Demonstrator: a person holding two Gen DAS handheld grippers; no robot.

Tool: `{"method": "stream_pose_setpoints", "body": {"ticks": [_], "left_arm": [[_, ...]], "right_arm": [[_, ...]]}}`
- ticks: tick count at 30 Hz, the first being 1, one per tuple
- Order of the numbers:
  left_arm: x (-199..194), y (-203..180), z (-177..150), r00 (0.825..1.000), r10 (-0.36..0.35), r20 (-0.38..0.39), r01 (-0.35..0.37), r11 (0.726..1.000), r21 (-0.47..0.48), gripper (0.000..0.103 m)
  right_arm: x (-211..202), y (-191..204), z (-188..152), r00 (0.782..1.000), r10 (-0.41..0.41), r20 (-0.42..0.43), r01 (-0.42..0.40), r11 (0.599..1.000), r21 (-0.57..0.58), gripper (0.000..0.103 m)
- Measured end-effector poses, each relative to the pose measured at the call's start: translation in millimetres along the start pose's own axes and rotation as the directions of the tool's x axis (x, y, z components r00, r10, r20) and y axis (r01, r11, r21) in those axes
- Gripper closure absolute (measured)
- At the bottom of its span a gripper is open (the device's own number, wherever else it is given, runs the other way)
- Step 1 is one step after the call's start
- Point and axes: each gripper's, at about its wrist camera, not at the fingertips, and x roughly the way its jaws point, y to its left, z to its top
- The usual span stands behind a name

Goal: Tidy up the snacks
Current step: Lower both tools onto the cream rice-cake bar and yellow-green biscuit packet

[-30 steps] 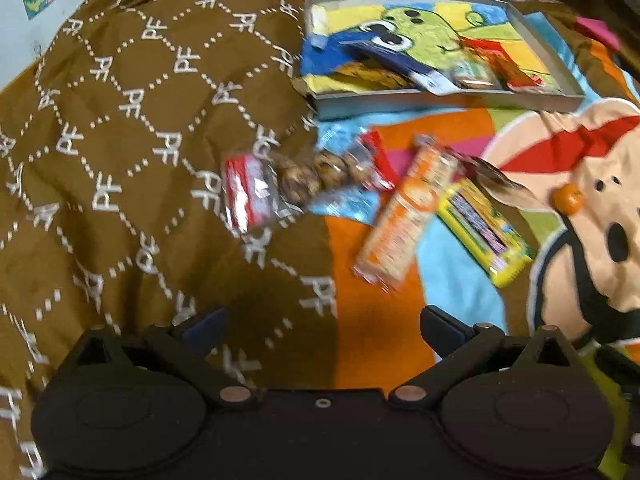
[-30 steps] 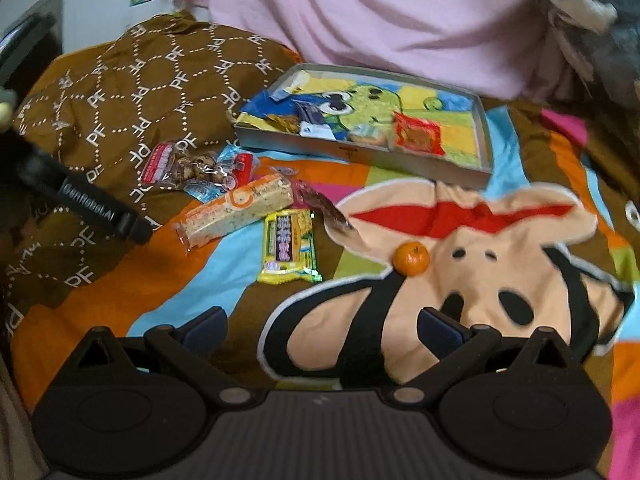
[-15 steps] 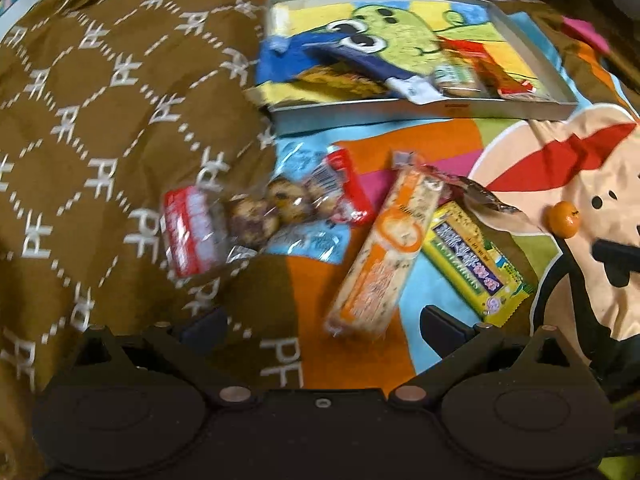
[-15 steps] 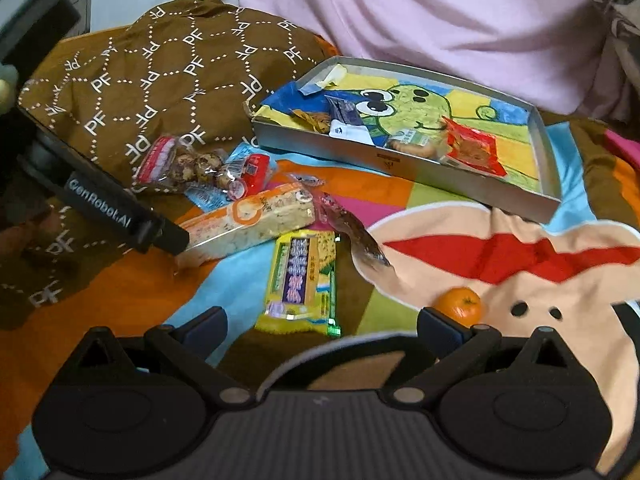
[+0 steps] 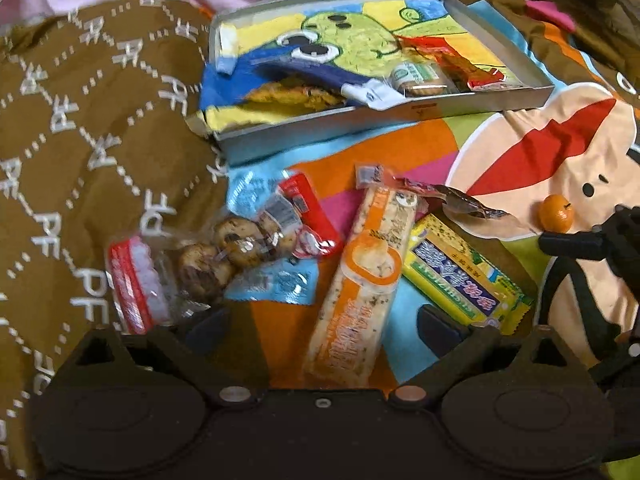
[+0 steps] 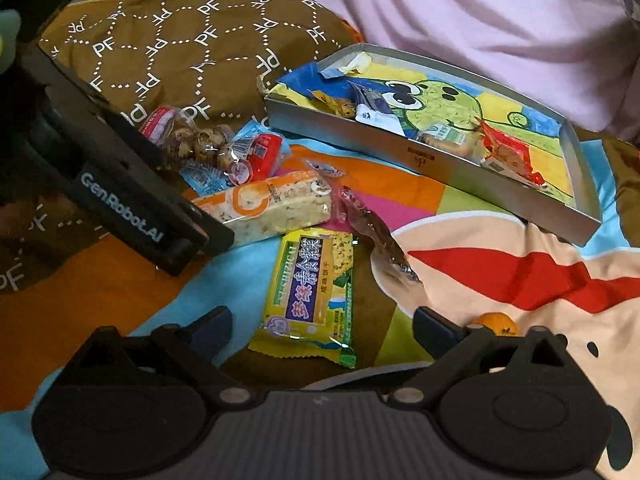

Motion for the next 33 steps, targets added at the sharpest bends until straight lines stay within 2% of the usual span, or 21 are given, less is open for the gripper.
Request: {"method": "stream_pose_setpoints", "body": {"ticks": [2, 6, 8, 10, 12, 19, 26, 28, 33], "left_arm": [[2, 2, 0, 1.0, -0.026, -0.009, 0.026, 0.999, -0.023, 0.012], [5, 1, -1, 0.999, -0.05, -0.008, 0.049, 0.999, -0.023, 0.027], [7, -1, -1, 0.998, -0.064, -0.01, 0.064, 0.998, -0.011, 0.036], [11, -3, -2, 0.996, -0.079, -0.036, 0.079, 0.997, -0.004, 0.055], [13, -4, -3, 0.996, -0.074, -0.051, 0.074, 0.997, -0.01, 0.06], [9, -6, -6, 0.994, -0.097, -0.056, 0.095, 0.995, -0.032, 0.064], [-3, -6, -13, 0.978, -0.156, -0.14, 0.136, 0.981, -0.139, 0.065], [-4, -8, -15, 0.98, -0.143, -0.14, 0.127, 0.984, -0.123, 0.063], [1, -15, -9, 0.988, -0.106, -0.114, 0.102, 0.994, -0.043, 0.055]], "right_arm": [[1, 0, 1, 1.0, 0.011, -0.002, -0.011, 1.0, 0.002, 0.013], [4, 1, 1, 1.0, 0.021, 0.0, -0.021, 1.0, 0.006, 0.022], [7, 0, 1, 1.0, 0.024, -0.007, -0.024, 1.0, 0.018, 0.026], [9, -2, 0, 0.999, 0.033, -0.013, -0.033, 0.999, 0.043, 0.032], [9, -5, 0, 0.999, 0.046, -0.024, -0.044, 0.996, 0.074, 0.042], [2, -2, -1, 0.999, 0.02, -0.043, -0.017, 0.997, 0.069, 0.048], [-18, -7, -6, 0.992, 0.035, -0.12, -0.025, 0.996, 0.082, 0.047], [-22, -9, -9, 0.99, 0.043, -0.136, -0.03, 0.995, 0.096, 0.046], [-18, -10, -12, 0.994, 0.014, -0.107, -0.003, 0.995, 0.102, 0.029]]}}
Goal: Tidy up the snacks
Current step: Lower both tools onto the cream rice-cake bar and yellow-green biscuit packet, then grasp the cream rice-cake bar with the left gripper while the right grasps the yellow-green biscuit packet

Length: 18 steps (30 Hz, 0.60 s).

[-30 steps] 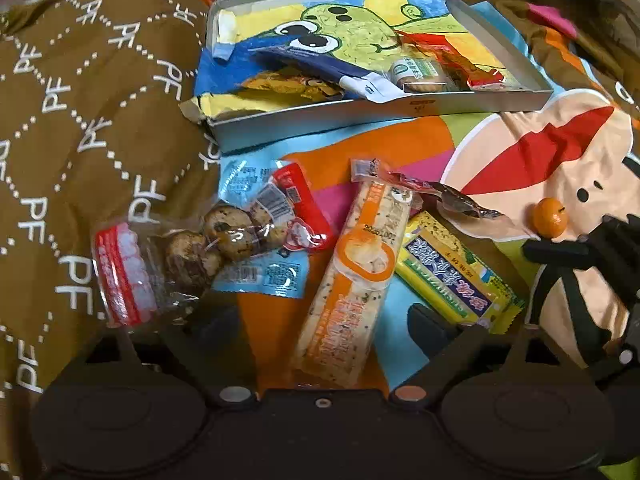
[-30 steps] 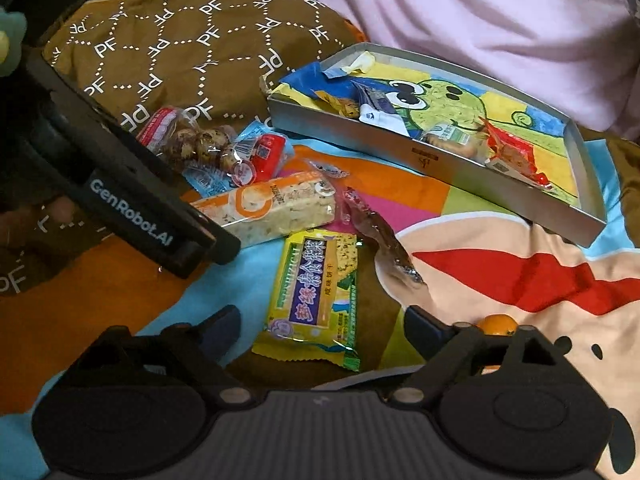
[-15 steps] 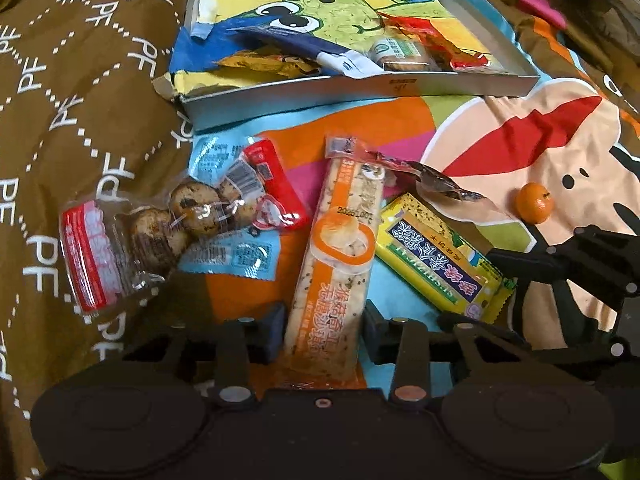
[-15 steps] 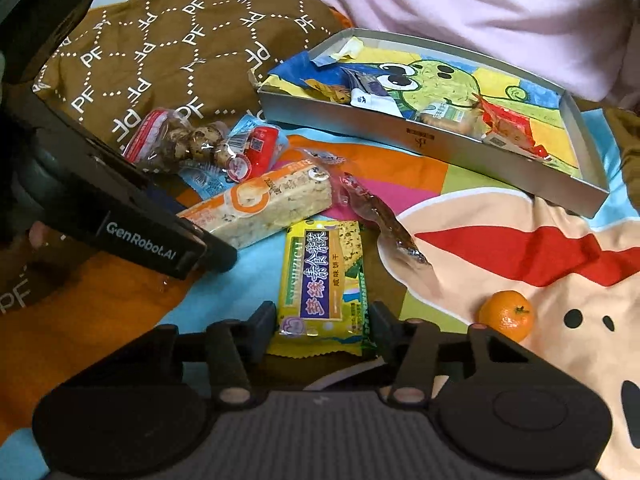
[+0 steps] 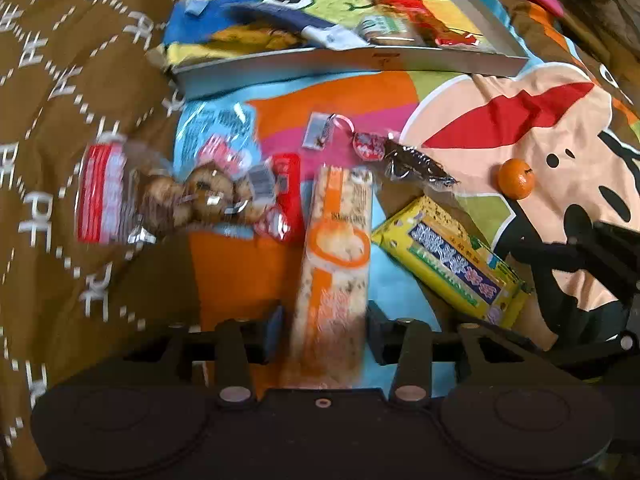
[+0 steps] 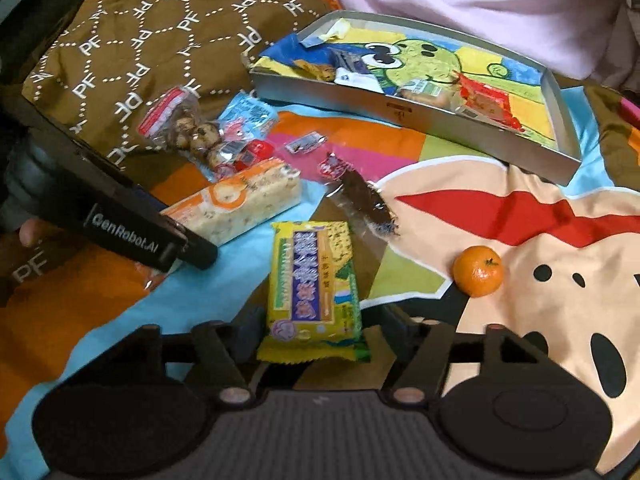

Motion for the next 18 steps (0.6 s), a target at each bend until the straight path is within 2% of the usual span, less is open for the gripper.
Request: {"method": "stream_pose_setpoints", "body": {"ticks": [5, 10, 13, 14, 16, 18], "left_arm": [[7, -1, 3, 1.0, 0.019, 0.017, -0.02, 0.998, 0.06, 0.051], [11, -6, 3, 0.999, 0.033, 0.022, -0.034, 0.995, 0.093, 0.05], [12, -6, 6, 0.999, 0.032, 0.013, -0.033, 0.996, 0.083, 0.052], [11, -6, 6, 1.0, 0.029, 0.01, -0.029, 0.997, 0.077, 0.054], [9, -4, 5, 1.0, 0.02, 0.008, -0.021, 0.997, 0.07, 0.064], [8, -6, 4, 1.0, 0.017, 0.006, -0.018, 0.997, 0.08, 0.065]], "right_arm": [[13, -5, 2, 0.999, 0.029, 0.014, -0.03, 0.998, 0.063, 0.022], [19, -1, 0, 0.999, 0.026, 0.021, -0.027, 0.998, 0.06, 0.018], [16, -2, 0, 0.999, 0.042, 0.016, -0.043, 0.996, 0.077, 0.026], [15, -2, 0, 0.999, 0.045, 0.015, -0.046, 0.996, 0.076, 0.03], [13, 1, 1, 0.999, 0.049, 0.014, -0.05, 0.997, 0.067, 0.038], [11, 5, 1, 0.999, 0.047, 0.014, -0.047, 0.998, 0.046, 0.049]]}}
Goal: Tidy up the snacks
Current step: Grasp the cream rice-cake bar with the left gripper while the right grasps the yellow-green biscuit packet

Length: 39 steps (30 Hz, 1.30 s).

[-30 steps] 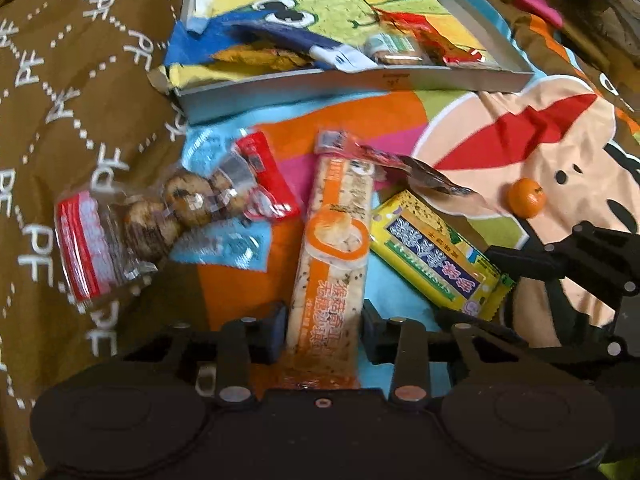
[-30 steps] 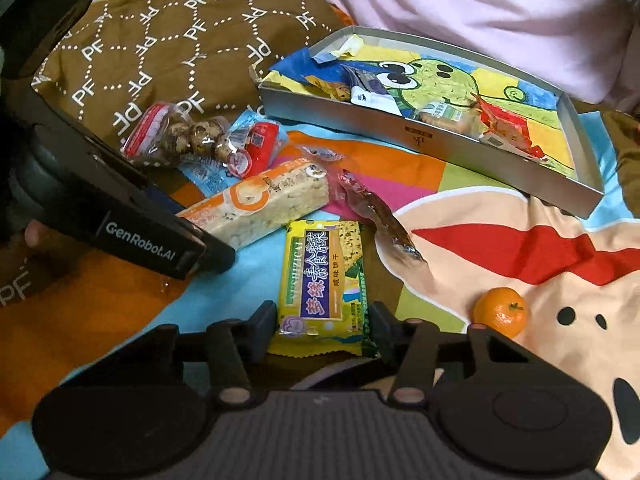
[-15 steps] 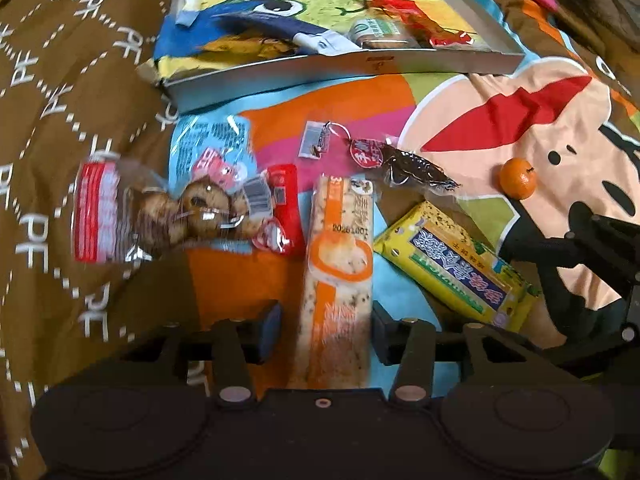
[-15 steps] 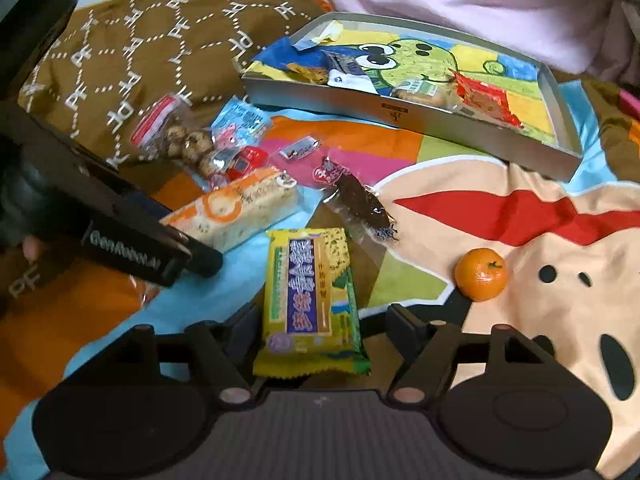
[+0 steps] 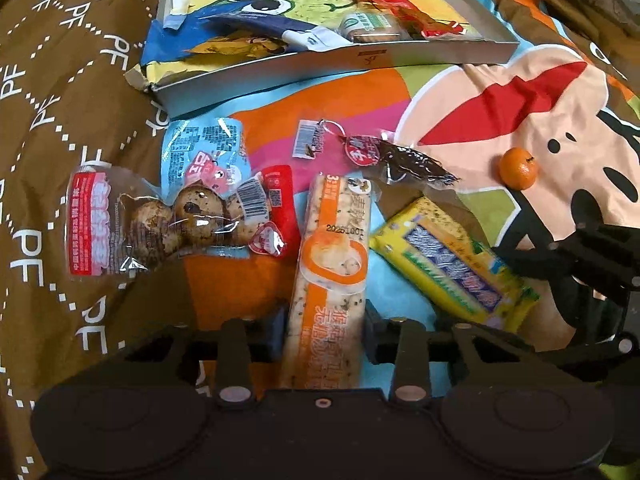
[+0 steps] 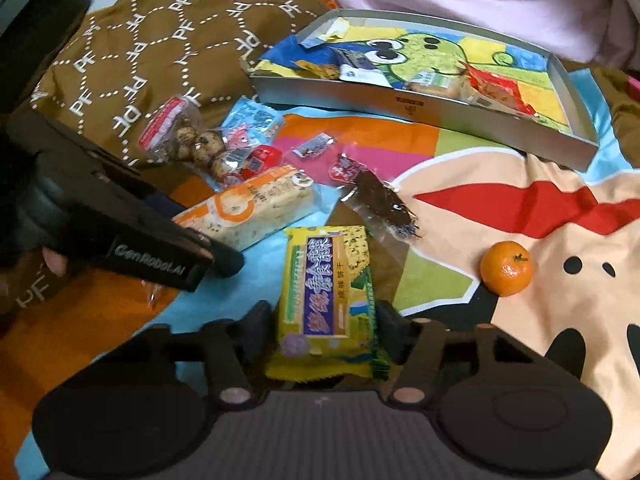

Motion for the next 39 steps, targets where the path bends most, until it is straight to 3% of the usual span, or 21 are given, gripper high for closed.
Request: {"method": "stream_pose_setpoints", "body": {"ticks": [3, 6, 11, 16, 20, 30, 32, 39], "left_arm": [[-3, -5, -1, 1.0, -0.004, -0.012, 0.005, 1.0, 0.015, 0.067], [-8, -3, -2, 0.998, -0.055, -0.027, 0.053, 0.998, -0.039, 0.067], [-11, 13, -3, 0.987, -0.159, -0.011, 0.154, 0.968, -0.198, 0.067], [-12, 22, -4, 0.978, -0.209, -0.002, 0.2, 0.941, -0.273, 0.067], [-17, 24, -9, 0.967, -0.254, -0.008, 0.238, 0.916, -0.325, 0.067], [-35, 18, -12, 0.944, -0.326, 0.043, 0.319, 0.88, -0.353, 0.068], [-38, 13, -10, 0.942, -0.334, 0.04, 0.328, 0.884, -0.332, 0.068], [-29, 1, -13, 0.956, -0.293, -0.03, 0.276, 0.927, -0.254, 0.068]], "right_arm": [[-2, 9, 0, 1.0, -0.027, 0.002, 0.027, 0.998, -0.058, 0.049], [-5, 20, -1, 0.997, -0.076, 0.013, 0.077, 0.985, -0.156, 0.049], [-13, 45, -8, 0.975, -0.2, 0.099, 0.222, 0.9, -0.375, 0.05], [-12, 57, -14, 0.957, -0.251, 0.143, 0.289, 0.829, -0.479, 0.05], [-14, 58, -15, 0.938, -0.296, 0.182, 0.347, 0.788, -0.509, 0.05], [-30, 43, -4, 0.901, -0.34, 0.268, 0.43, 0.78, -0.456, 0.05], [-30, 43, -4, 0.896, -0.348, 0.277, 0.441, 0.771, -0.46, 0.05], [-30, 41, -2, 0.888, -0.358, 0.29, 0.457, 0.762, -0.458, 0.05]]}}
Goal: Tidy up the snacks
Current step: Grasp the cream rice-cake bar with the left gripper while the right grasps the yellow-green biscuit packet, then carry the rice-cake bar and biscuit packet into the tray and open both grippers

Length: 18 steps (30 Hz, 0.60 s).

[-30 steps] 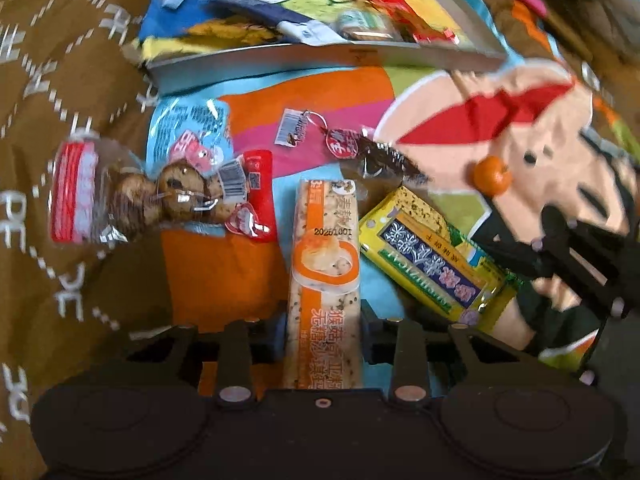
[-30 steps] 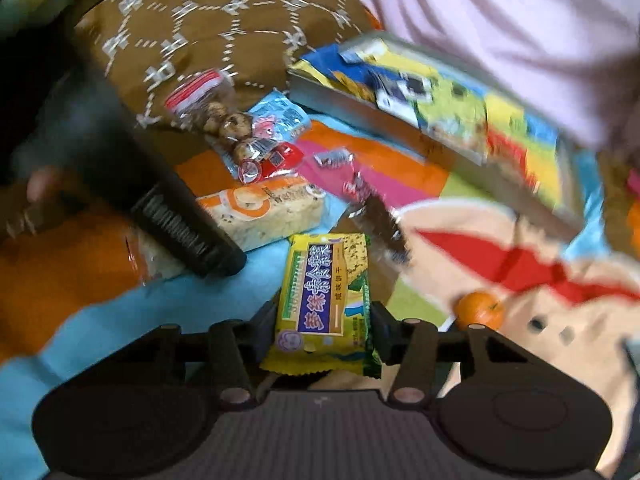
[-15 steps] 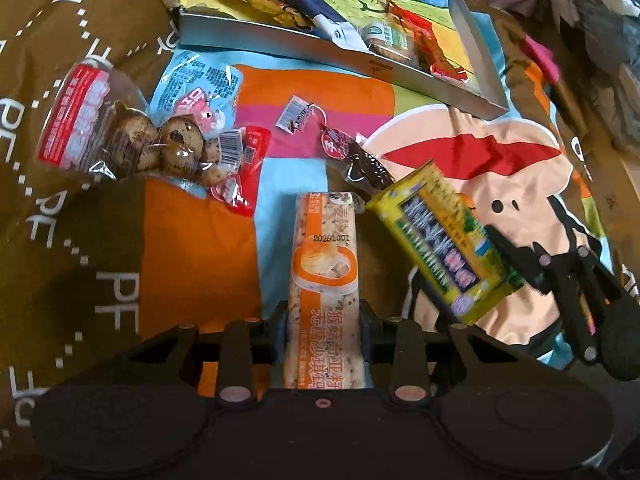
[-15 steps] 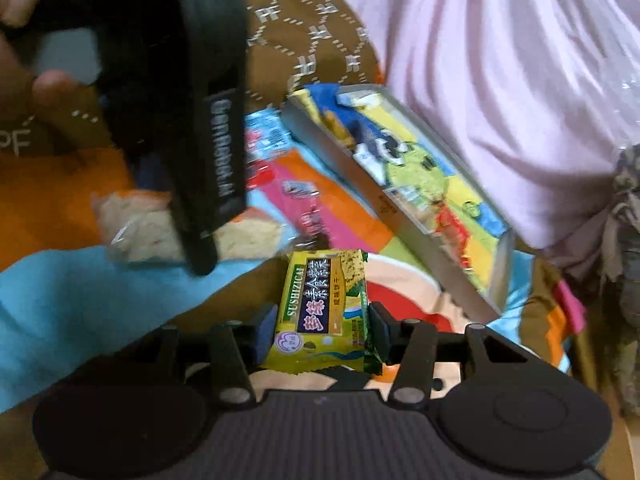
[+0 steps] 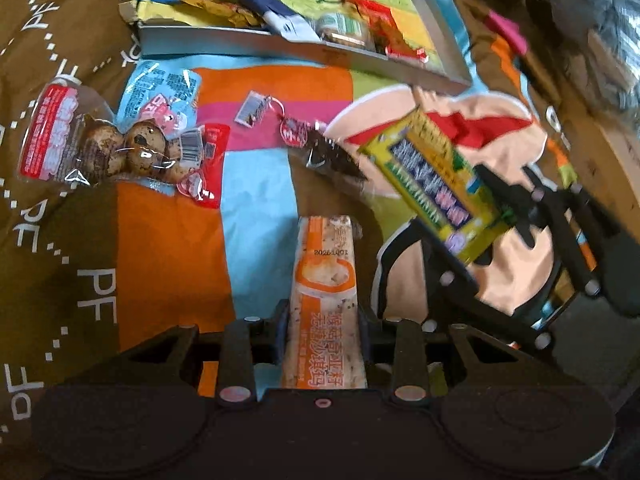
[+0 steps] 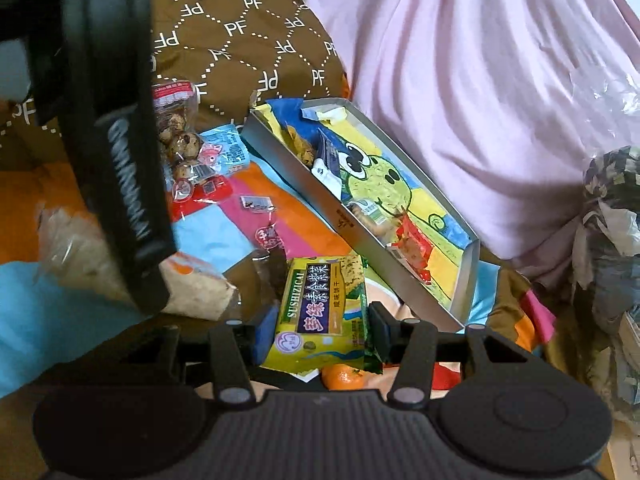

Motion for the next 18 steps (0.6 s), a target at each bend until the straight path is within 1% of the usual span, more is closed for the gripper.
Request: {"method": "stream_pose_setpoints", "body": {"ticks": [5, 10, 13, 18], "left_arm": [[19, -2, -3, 0.997, 0.062, -0.045, -0.059, 0.996, 0.072, 0.067], [32, -9, 4, 0.995, 0.098, -0.02, -0.094, 0.981, 0.171, 0.065], [33, -11, 4, 0.994, 0.107, -0.007, -0.104, 0.978, 0.182, 0.068], [24, -13, 1, 0.991, 0.125, 0.051, -0.132, 0.977, 0.166, 0.068]], "right_arm": [[-2, -2, 1, 1.0, -0.012, -0.001, 0.012, 1.0, 0.016, 0.05], [-4, -5, 3, 1.0, -0.025, 0.007, 0.025, 0.999, 0.028, 0.05], [-5, -6, 3, 0.999, -0.031, 0.012, 0.03, 0.999, 0.033, 0.05], [-6, -7, 2, 0.999, -0.044, 0.025, 0.043, 0.999, 0.033, 0.05]]}}
